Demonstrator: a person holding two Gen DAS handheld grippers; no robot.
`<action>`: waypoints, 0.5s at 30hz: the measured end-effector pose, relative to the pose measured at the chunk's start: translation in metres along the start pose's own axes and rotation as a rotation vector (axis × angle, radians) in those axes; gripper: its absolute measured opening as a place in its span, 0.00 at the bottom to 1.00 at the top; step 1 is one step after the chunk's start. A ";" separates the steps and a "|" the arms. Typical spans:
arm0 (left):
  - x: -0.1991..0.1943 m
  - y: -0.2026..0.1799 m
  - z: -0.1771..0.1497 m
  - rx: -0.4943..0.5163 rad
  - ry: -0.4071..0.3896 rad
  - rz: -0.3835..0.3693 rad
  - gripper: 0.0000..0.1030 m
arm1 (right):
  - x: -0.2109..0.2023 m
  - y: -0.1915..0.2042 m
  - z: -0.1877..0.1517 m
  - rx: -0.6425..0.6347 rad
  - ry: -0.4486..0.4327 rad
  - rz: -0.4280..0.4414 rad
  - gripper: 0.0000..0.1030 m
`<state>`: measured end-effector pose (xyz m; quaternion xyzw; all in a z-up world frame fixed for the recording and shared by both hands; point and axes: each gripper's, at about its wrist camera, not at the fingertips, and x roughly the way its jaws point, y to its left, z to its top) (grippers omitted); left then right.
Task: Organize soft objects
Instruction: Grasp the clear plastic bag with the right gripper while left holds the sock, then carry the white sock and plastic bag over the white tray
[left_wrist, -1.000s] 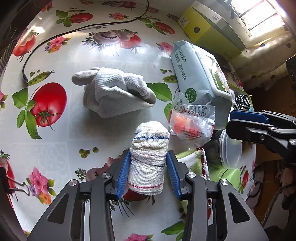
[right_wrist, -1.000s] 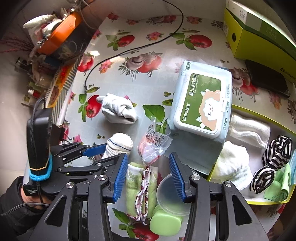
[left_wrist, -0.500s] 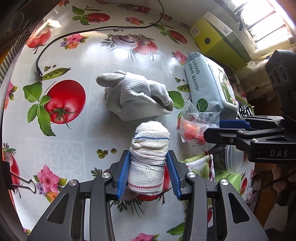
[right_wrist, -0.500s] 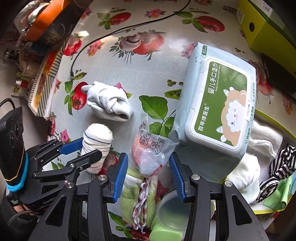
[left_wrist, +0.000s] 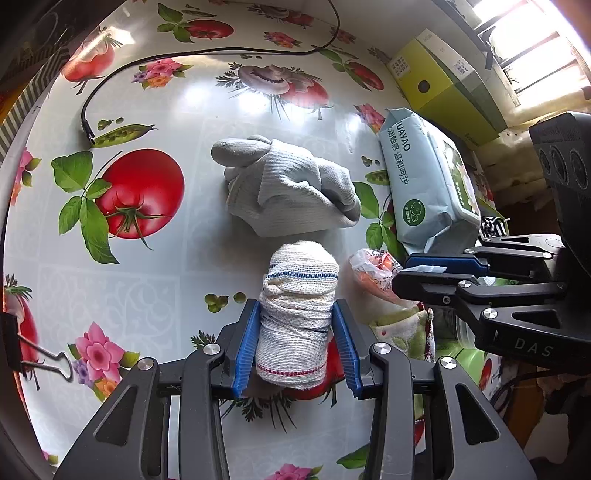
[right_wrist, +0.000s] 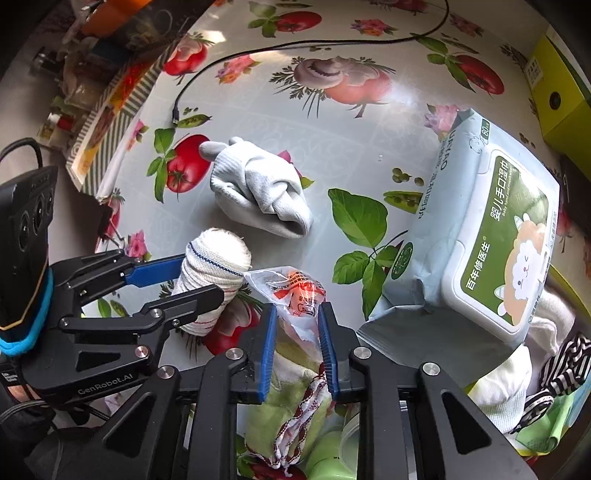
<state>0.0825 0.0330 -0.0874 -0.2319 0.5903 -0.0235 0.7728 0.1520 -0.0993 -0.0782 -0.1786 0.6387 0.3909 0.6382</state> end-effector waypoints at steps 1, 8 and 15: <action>0.000 0.000 0.000 0.001 0.000 0.001 0.40 | -0.001 0.001 0.000 -0.010 -0.004 -0.005 0.12; -0.010 -0.004 0.003 0.000 -0.018 -0.001 0.40 | -0.026 -0.002 -0.002 0.000 -0.095 0.009 0.10; -0.035 -0.017 0.010 0.019 -0.075 -0.017 0.40 | -0.063 -0.006 -0.015 0.050 -0.200 0.046 0.10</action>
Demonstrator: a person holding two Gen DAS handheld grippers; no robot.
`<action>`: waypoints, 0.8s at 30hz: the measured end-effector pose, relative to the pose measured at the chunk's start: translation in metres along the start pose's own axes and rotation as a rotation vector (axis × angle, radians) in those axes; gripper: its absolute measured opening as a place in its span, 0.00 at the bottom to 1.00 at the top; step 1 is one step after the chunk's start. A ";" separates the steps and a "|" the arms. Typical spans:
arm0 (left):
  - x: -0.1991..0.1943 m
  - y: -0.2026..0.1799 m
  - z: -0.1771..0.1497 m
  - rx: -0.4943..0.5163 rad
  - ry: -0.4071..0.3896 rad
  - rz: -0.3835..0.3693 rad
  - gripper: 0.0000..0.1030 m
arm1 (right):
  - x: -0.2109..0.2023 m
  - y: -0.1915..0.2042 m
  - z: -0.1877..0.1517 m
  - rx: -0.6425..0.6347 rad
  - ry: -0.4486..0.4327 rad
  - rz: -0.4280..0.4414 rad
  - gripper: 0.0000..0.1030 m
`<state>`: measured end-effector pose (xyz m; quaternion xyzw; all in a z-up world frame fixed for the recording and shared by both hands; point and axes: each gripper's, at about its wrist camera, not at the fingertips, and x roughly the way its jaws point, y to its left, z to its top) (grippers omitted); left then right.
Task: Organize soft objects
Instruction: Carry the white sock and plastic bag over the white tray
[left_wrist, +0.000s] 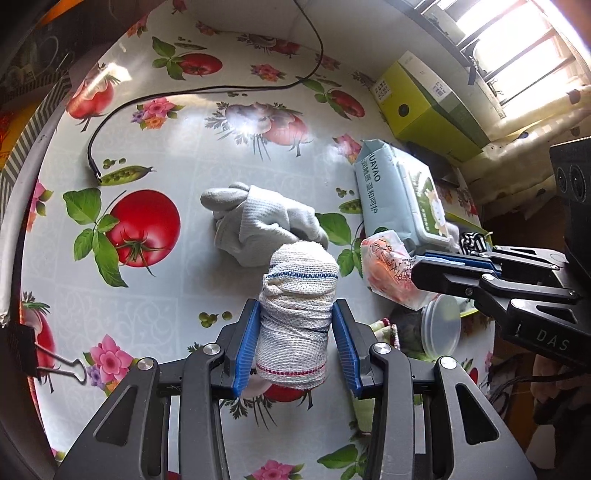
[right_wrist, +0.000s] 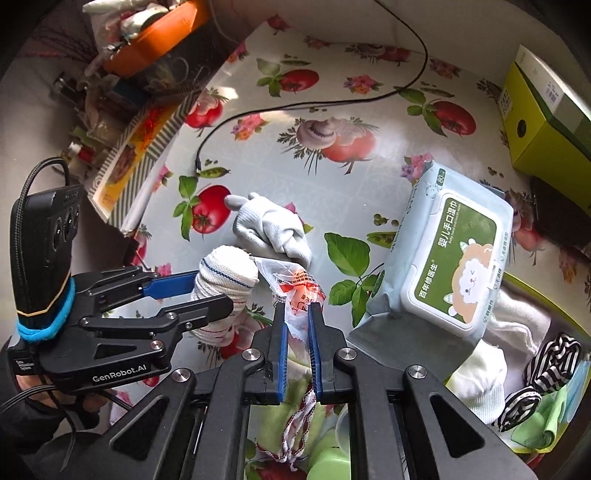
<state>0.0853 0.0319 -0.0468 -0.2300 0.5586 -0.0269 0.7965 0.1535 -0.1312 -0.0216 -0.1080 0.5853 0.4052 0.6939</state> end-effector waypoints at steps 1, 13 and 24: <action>-0.003 -0.003 0.001 0.005 -0.006 -0.001 0.40 | -0.005 0.000 -0.002 0.006 -0.013 0.004 0.10; -0.011 -0.035 0.008 0.082 -0.015 0.010 0.40 | -0.056 -0.021 -0.033 0.094 -0.133 0.018 0.10; -0.013 -0.076 0.019 0.167 -0.025 0.009 0.40 | -0.083 -0.057 -0.062 0.196 -0.198 0.000 0.10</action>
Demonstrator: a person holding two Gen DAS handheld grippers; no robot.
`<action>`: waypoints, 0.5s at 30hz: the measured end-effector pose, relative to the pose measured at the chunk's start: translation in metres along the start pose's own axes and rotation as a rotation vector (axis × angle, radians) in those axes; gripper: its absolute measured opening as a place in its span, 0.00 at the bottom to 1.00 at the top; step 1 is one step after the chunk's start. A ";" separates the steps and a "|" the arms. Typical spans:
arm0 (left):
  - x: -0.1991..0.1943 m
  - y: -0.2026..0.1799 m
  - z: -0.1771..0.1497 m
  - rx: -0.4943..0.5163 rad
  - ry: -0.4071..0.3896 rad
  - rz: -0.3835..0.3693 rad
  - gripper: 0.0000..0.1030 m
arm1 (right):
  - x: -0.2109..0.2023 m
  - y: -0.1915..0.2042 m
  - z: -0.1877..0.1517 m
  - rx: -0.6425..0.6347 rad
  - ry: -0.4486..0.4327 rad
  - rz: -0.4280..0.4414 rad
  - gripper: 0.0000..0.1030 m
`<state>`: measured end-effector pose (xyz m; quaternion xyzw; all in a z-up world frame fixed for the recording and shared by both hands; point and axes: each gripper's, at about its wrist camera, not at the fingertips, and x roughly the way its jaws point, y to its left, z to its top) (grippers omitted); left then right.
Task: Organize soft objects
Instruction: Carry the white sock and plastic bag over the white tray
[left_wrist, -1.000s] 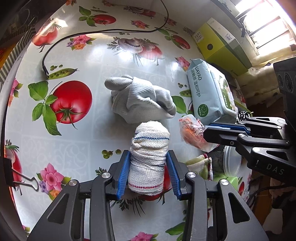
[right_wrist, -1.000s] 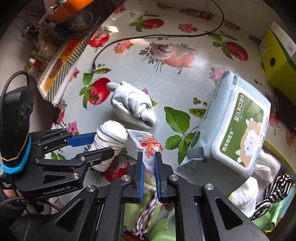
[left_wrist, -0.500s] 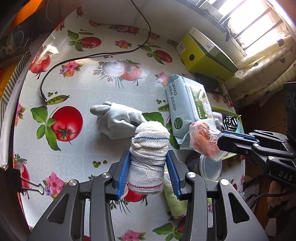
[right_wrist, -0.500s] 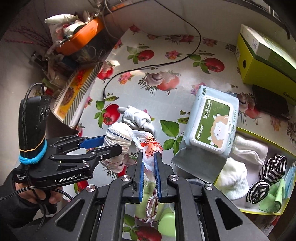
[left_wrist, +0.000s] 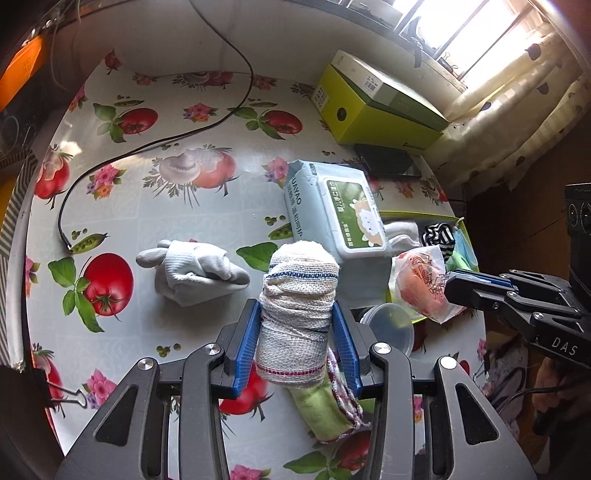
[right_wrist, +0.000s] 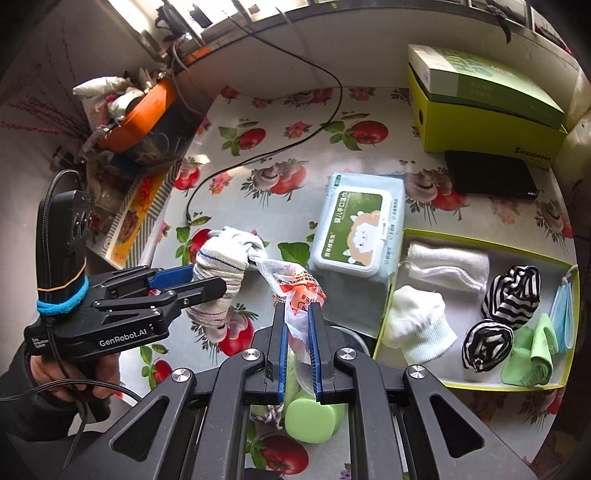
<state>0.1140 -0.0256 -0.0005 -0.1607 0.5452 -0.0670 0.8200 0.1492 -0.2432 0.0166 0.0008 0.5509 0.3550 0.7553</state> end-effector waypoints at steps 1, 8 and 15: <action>0.001 -0.004 0.001 0.007 0.001 -0.002 0.40 | -0.003 -0.004 -0.001 0.009 -0.008 -0.004 0.10; 0.003 -0.024 0.008 0.050 0.004 -0.012 0.40 | -0.025 -0.040 -0.009 0.084 -0.049 -0.044 0.10; 0.005 -0.041 0.013 0.082 0.007 -0.022 0.40 | -0.040 -0.078 -0.018 0.161 -0.073 -0.087 0.10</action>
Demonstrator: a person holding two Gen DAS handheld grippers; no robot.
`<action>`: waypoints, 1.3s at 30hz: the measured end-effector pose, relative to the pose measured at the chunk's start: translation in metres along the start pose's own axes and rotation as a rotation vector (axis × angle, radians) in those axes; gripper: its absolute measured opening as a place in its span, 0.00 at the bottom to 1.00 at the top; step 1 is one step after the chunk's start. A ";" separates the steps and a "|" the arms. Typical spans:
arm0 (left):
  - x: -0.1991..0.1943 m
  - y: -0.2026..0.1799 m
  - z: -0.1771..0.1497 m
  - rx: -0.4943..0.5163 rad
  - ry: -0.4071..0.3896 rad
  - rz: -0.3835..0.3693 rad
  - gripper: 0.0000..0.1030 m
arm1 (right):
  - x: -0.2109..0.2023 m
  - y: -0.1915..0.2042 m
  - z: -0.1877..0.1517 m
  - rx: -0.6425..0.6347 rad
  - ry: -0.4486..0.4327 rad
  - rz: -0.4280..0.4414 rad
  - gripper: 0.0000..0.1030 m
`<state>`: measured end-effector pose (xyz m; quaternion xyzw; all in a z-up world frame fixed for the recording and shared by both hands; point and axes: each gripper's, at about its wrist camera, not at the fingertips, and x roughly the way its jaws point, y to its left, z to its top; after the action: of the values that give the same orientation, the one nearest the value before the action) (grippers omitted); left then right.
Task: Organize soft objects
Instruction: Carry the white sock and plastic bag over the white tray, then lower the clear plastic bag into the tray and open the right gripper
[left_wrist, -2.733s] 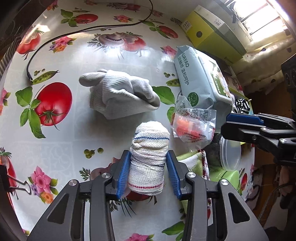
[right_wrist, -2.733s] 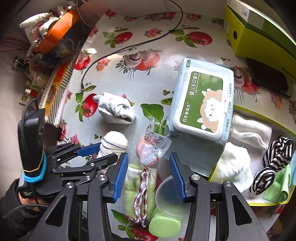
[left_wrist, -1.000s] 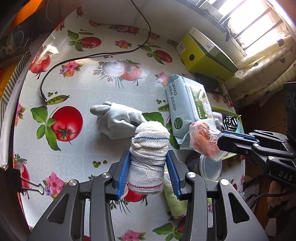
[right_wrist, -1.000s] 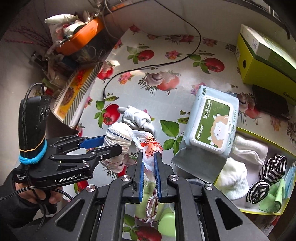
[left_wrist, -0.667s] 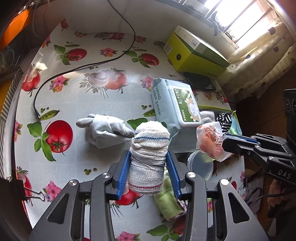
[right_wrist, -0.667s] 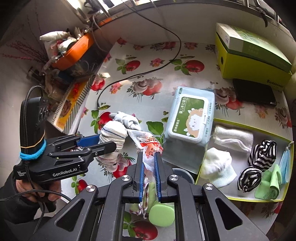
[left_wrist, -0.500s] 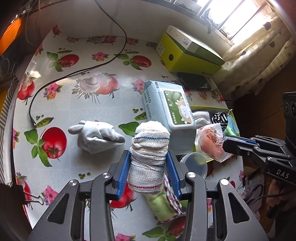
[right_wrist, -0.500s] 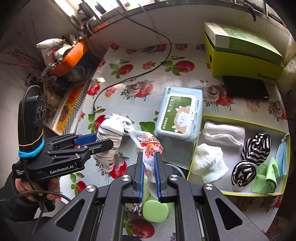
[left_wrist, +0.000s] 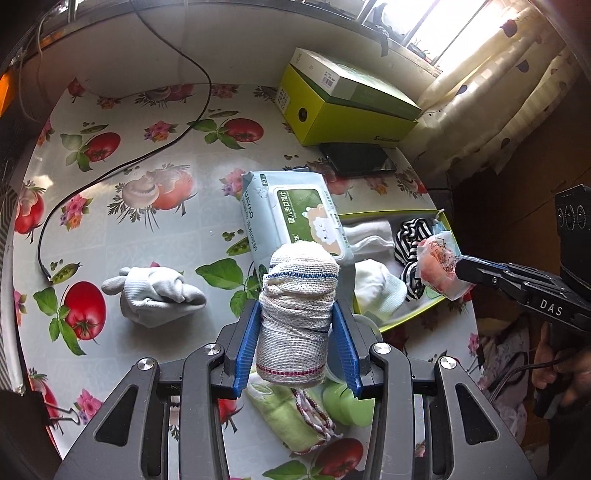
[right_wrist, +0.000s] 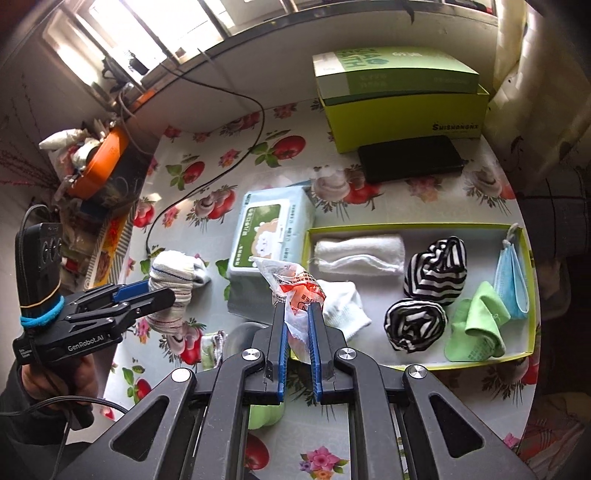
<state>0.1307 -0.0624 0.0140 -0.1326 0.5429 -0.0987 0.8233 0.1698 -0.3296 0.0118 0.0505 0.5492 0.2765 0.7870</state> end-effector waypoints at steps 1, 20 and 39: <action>0.000 -0.002 0.001 0.004 0.000 -0.001 0.40 | -0.001 -0.004 0.000 0.010 -0.004 -0.007 0.10; 0.018 -0.054 0.031 0.112 0.017 -0.031 0.40 | -0.013 -0.119 0.019 0.206 -0.116 -0.144 0.10; 0.049 -0.095 0.050 0.186 0.063 -0.045 0.40 | 0.035 -0.151 0.021 0.165 -0.054 -0.187 0.38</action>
<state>0.1938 -0.1617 0.0208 -0.0646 0.5539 -0.1711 0.8122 0.2545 -0.4347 -0.0675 0.0709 0.5511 0.1541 0.8170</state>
